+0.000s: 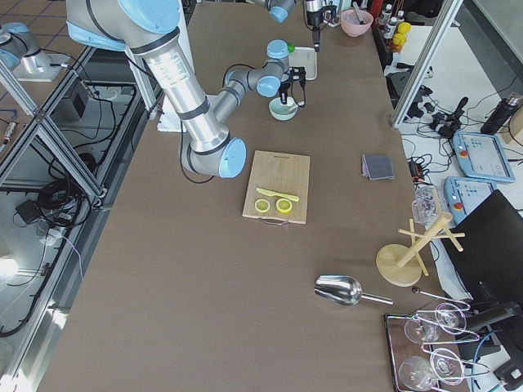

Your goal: Put spoon and bun in bowl

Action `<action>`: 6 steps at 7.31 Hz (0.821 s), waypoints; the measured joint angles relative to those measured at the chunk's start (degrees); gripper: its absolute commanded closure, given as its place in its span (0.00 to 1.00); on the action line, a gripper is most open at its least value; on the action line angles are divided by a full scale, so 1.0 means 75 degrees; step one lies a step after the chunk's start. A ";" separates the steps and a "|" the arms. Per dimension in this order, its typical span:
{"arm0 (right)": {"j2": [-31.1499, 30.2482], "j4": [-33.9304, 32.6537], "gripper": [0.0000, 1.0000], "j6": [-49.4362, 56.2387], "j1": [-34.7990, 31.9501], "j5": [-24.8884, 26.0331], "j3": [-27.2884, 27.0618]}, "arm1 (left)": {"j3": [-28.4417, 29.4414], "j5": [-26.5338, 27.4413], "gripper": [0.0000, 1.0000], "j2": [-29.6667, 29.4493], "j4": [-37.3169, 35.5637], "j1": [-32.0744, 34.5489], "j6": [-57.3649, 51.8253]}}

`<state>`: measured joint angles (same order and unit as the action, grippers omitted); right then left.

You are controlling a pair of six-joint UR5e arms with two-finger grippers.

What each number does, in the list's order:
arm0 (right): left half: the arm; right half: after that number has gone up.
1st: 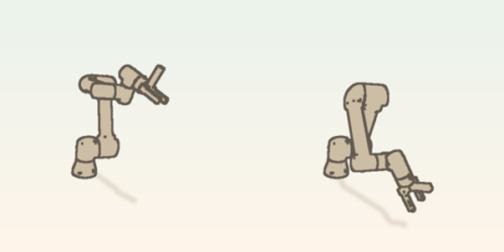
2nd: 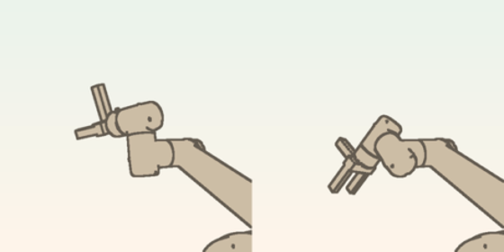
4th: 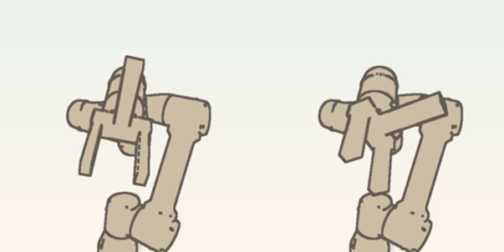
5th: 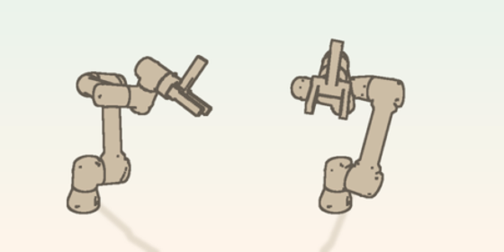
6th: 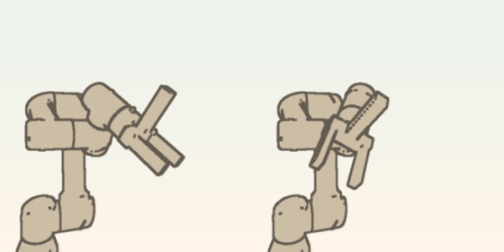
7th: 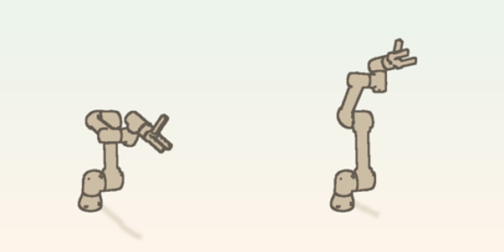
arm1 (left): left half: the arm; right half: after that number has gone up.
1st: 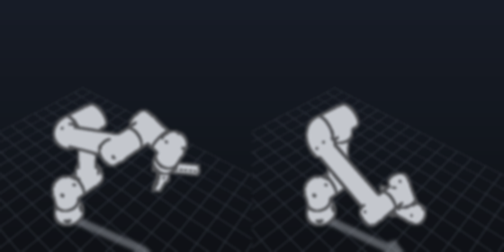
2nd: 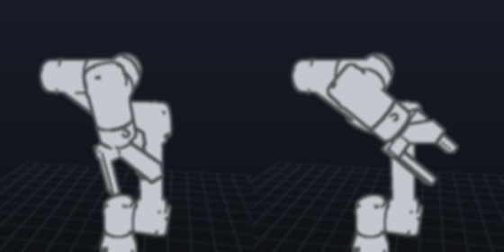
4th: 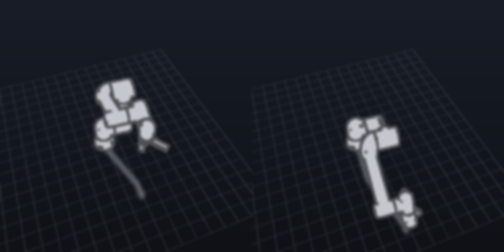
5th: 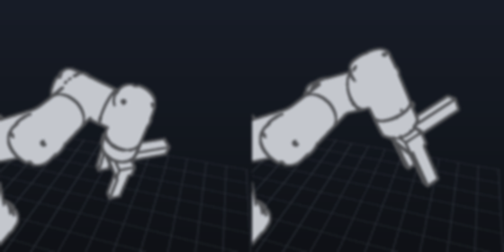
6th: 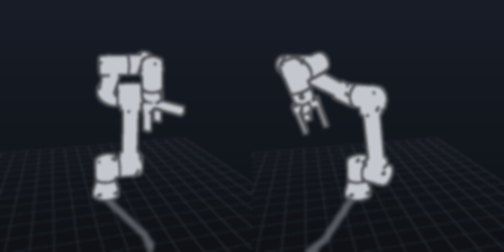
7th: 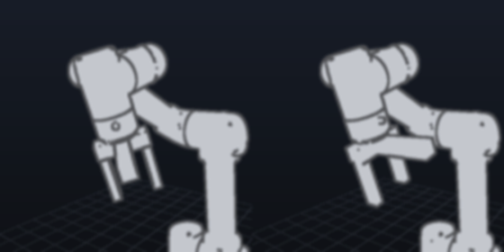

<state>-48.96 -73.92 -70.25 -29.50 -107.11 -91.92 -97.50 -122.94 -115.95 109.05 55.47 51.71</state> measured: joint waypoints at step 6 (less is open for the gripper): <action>-0.0199 -0.0074 0.00 0.0401 -0.0721 -0.0980 -0.0223 | -0.0203 0.0468 0.02 0.0032 -0.0583 0.0638 -0.0807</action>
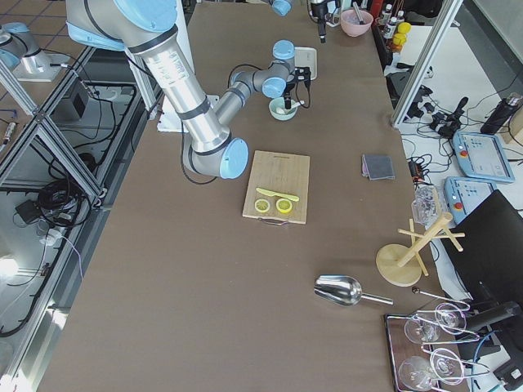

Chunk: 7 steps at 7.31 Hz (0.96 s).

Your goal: Put spoon and bun in bowl

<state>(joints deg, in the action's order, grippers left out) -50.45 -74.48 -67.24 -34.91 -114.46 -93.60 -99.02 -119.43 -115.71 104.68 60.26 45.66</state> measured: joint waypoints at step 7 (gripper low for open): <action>-0.3532 -0.0328 0.00 0.4745 -0.4529 -0.2349 -0.0221 | -0.0283 -0.0527 0.02 0.2669 -0.0184 0.2023 -0.2036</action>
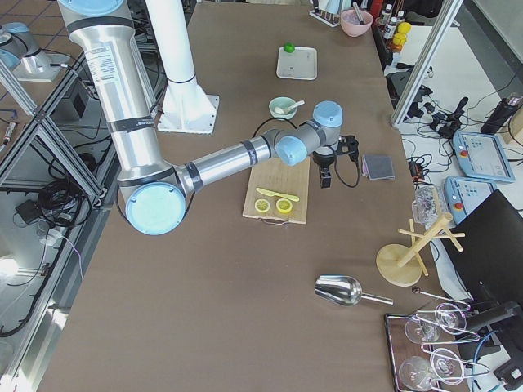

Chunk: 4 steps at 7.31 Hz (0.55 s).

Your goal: Put spoon and bun in bowl

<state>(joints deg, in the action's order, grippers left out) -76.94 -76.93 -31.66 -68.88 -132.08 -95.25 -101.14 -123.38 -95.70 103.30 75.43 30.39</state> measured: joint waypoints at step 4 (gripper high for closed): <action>-0.0443 -0.0418 0.00 0.3696 -0.2543 -0.0784 0.2083 | 0.0174 -0.0952 0.02 0.0939 -0.0842 0.1718 -0.2358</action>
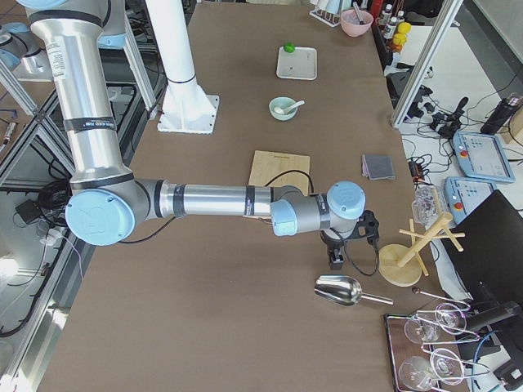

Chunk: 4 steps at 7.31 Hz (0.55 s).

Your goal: Put spoon and bun in bowl

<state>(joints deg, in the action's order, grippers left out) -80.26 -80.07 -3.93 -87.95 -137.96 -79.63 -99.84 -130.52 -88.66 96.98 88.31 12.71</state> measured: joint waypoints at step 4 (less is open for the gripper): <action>-0.0087 -0.2353 0.00 0.0990 -0.0619 0.0093 -0.0502 | 0.0141 -0.0123 0.02 0.0199 -0.0705 0.0284 -0.0518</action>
<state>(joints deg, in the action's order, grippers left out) -80.91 -97.72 3.49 -92.59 -137.26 -83.39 -98.78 -131.45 -87.16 91.69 90.44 8.82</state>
